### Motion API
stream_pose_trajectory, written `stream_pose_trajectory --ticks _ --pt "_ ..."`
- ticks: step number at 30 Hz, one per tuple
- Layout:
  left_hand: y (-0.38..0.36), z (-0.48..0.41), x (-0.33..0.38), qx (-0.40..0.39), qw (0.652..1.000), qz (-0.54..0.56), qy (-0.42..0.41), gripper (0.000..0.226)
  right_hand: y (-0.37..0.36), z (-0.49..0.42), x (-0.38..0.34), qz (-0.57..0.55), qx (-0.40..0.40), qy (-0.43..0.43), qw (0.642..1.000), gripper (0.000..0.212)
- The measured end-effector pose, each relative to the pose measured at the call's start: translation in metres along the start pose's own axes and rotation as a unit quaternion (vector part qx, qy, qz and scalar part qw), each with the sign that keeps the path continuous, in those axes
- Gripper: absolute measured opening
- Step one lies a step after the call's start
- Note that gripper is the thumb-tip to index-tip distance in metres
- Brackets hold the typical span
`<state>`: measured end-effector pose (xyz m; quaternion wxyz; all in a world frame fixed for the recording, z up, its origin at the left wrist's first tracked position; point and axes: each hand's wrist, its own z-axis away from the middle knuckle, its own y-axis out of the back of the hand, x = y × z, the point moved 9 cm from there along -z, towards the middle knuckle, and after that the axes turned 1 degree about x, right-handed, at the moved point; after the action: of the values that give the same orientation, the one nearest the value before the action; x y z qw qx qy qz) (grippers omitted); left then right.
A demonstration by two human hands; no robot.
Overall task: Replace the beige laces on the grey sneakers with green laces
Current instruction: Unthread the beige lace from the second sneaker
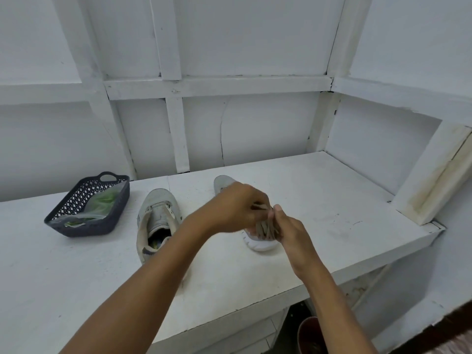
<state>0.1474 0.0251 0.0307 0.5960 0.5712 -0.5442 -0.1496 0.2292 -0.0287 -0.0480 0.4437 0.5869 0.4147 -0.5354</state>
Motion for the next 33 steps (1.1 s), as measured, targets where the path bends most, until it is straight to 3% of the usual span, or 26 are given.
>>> stream_pose_trajectory --ticks 3,5,10,12,15,18,22,27,33 --pt "0.020 -0.001 -0.018 0.076 0.996 0.033 0.044 0.017 0.001 0.009 -0.005 0.012 0.005 0.004 1.000 0.063" --pt "0.023 0.001 -0.031 0.103 0.990 0.066 0.075 0.015 0.006 0.013 -0.005 -0.008 0.023 0.008 1.000 0.057" --pt "-0.015 0.001 -0.027 0.033 0.993 0.078 0.085 0.015 0.022 0.016 -0.002 0.020 0.054 0.004 0.998 0.041" --pt "-0.026 0.001 -0.020 0.026 0.985 0.158 0.064 0.014 0.023 0.019 0.000 0.038 0.042 0.004 0.998 0.042" --pt "-0.052 0.002 -0.006 -0.036 0.951 0.303 0.048 0.030 0.028 0.026 0.006 0.017 0.025 -0.015 0.999 0.044" --pt "-0.073 0.001 0.009 -0.055 0.932 0.355 0.039 0.027 0.044 0.031 0.015 -0.045 0.051 -0.034 0.997 0.050" --pt "-0.084 -0.008 0.016 0.023 0.944 0.325 0.048 0.015 0.067 0.043 0.022 -0.084 0.110 -0.048 0.989 0.055" --pt "-0.101 -0.023 0.026 0.061 0.961 0.265 0.053 0.013 0.109 0.066 0.035 -0.166 0.195 -0.064 0.965 0.047" --pt "-0.149 -0.033 0.073 -0.046 0.969 0.242 0.004 0.009 0.140 0.093 0.048 -0.220 0.231 -0.046 0.947 0.039"
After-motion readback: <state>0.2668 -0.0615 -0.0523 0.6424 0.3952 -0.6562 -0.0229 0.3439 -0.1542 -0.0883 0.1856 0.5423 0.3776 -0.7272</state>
